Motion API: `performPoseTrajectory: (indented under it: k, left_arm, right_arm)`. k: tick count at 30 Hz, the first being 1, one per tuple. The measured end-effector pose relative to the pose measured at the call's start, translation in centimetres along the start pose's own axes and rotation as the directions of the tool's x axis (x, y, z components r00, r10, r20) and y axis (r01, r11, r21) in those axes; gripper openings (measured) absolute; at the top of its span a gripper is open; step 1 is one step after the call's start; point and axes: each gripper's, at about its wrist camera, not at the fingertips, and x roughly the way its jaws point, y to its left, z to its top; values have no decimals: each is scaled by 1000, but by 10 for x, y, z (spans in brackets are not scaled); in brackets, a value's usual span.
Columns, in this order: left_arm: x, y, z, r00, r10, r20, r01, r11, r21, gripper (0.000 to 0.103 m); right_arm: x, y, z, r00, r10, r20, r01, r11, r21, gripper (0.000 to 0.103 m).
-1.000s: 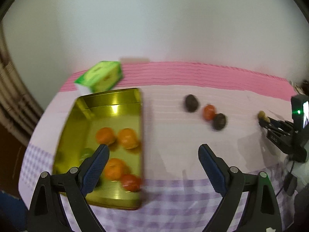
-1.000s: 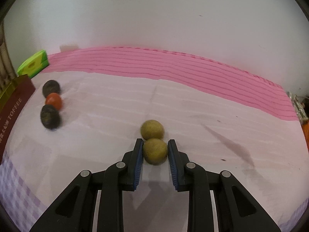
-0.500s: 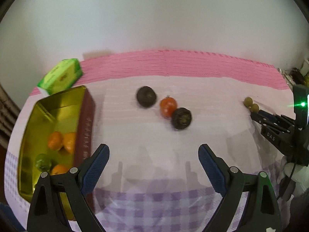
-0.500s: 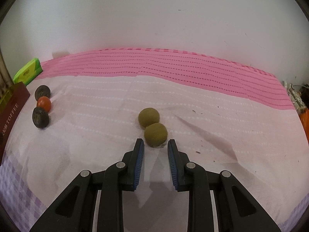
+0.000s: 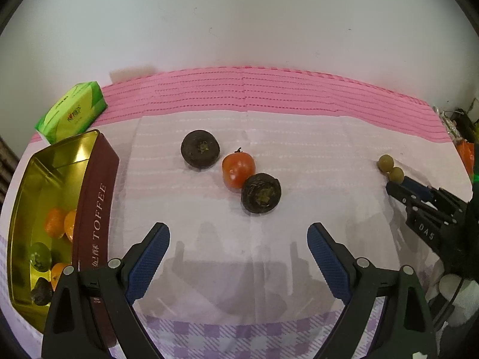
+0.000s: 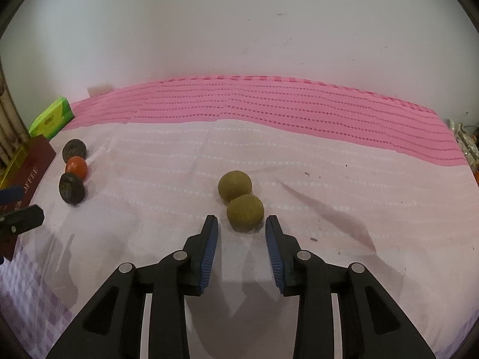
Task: Organize fruits
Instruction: 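Grasp a dark brown round fruit with the left gripper while the right holds the olive fruits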
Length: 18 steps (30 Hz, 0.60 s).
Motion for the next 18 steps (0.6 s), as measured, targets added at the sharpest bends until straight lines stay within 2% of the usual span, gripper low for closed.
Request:
performPoseTrajectory:
  k: [4,7,9,18]
  left_arm:
    - [2,1,1,1000,6,-6,-6,1000,-10,92]
    - [2,3,3,1000,14,2,-14,1000,-12,92]
    - [2,3,4,1000,17,1,-17,1000,-14,92]
    - [10,-3,10,1000,5,-11,-6,1000,-22,92]
  right_arm:
    - [7,-1,8,1000,-4,-2,4,1000,-12,35]
    - [8,0,10,1000,-17,-1,17,1000,-21,27]
    - [7,-1,10,1000,-7,-1,7,1000,-15,27]
    - [-13,-10,-13,1000,-24,1,24,1000,8,27]
